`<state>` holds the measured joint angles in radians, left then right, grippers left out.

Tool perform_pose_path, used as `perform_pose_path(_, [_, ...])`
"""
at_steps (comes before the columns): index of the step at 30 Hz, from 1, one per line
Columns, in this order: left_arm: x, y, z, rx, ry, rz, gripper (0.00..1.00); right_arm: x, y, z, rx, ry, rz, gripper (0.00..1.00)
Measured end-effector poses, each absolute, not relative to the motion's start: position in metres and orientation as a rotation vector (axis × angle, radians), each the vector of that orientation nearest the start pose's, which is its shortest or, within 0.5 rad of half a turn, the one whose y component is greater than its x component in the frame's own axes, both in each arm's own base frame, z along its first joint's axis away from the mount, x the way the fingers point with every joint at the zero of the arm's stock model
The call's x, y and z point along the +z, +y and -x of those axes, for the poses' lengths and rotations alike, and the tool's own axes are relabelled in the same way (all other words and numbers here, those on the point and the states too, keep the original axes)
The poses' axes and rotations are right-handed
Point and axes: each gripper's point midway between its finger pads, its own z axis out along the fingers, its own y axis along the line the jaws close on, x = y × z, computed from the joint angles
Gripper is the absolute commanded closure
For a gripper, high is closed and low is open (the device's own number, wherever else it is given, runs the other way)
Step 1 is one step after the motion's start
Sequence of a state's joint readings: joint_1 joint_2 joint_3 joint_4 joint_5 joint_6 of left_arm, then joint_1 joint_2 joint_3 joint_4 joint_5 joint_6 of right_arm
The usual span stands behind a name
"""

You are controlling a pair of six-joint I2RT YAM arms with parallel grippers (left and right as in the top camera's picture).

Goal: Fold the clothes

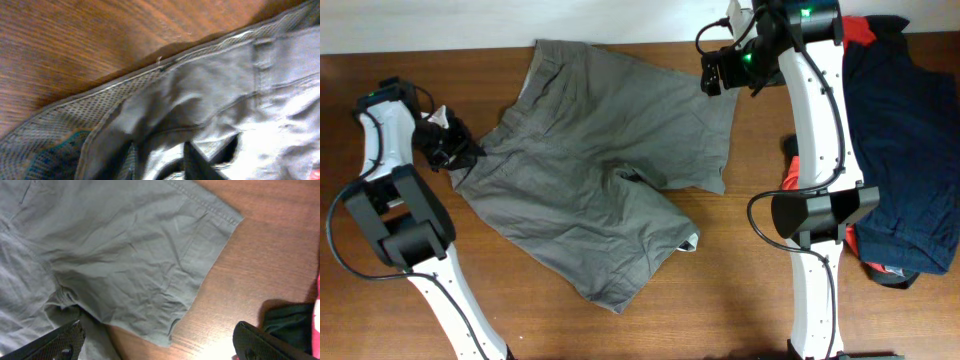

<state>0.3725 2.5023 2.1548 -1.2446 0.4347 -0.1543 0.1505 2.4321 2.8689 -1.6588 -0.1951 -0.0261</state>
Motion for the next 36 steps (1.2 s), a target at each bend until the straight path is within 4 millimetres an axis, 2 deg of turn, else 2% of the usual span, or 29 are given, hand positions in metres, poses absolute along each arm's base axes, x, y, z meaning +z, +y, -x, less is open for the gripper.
perform_pose_path(1, [0.016, 0.105, -0.473, -0.713, 2.915, 0.807, 0.31, 0.215, 0.110, -0.487, 0.322, 2.783, 0.296, 0.01])
perform_pose_path(3, [0.021, 0.100, -0.478, -0.795, 2.878, 0.805, 0.22, 0.214, 0.112, -0.481, 0.352, 2.802, 0.300, 0.01])
perform_pose_path(7, [0.031, 0.088, -0.480, -0.946, 2.834, 0.812, 0.19, 0.216, 0.117, -0.479, 0.389, 2.804, 0.292, 0.01])
perform_pose_path(10, [0.047, 0.083, -0.481, -1.036, 2.806, 0.786, 0.19, 0.222, 0.122, -0.476, 0.398, 2.792, 0.293, 0.01])
perform_pose_path(14, [0.077, 0.080, -0.485, -1.077, 2.776, 0.681, 0.18, 0.259, 0.135, -0.462, 0.408, 2.713, 0.330, 0.01])
perform_pose_path(16, [0.092, 0.080, -0.486, -1.062, 2.775, 0.632, 0.18, 0.287, 0.140, -0.451, 0.418, 2.652, 0.344, 0.01])
perform_pose_path(19, [0.114, 0.083, -0.482, -0.982, 2.787, 0.565, 0.19, 0.337, 0.149, -0.420, 0.441, 2.549, 0.369, 0.01])
perform_pose_path(20, [0.121, 0.085, -0.482, -0.953, 2.786, 0.546, 0.19, 0.343, 0.150, -0.412, 0.445, 2.542, 0.376, 0.01])
perform_pose_path(21, [0.132, 0.088, -0.481, -0.906, 2.781, 0.523, 0.19, 0.351, 0.152, -0.396, 0.454, 2.545, 0.384, 0.01])
perform_pose_path(23, [0.155, 0.092, -0.479, -0.823, 2.756, 0.480, 0.19, 0.355, 0.158, -0.375, 0.470, 2.561, 0.405, 0.01])
perform_pose_path(26, [0.202, 0.098, -0.474, -0.693, 2.684, 0.410, 0.19, 0.336, 0.168, -0.347, 0.487, 2.659, 0.444, 0.02])
perform_pose_path(29, [0.251, 0.100, -0.467, -0.582, 2.593, 0.347, 0.17, 0.289, 0.176, -0.325, 0.477, 2.839, 0.481, 0.01])
perform_pose_path(31, [0.281, 0.100, -0.461, -0.530, 2.532, 0.310, 0.17, 0.254, 0.181, -0.321, 0.465, 2.939, 0.494, 0.01])
perform_pose_path(34, [0.307, 0.099, -0.452, -0.474, 2.483, 0.278, 0.16, 0.202, 0.184, -0.322, 0.447, 3.035, 0.498, 0.01])
perform_pose_path(36, [0.312, 0.101, -0.450, -0.438, 2.476, 0.274, 0.16, 0.172, 0.183, -0.318, 0.437, 3.082, 0.495, 0.02])
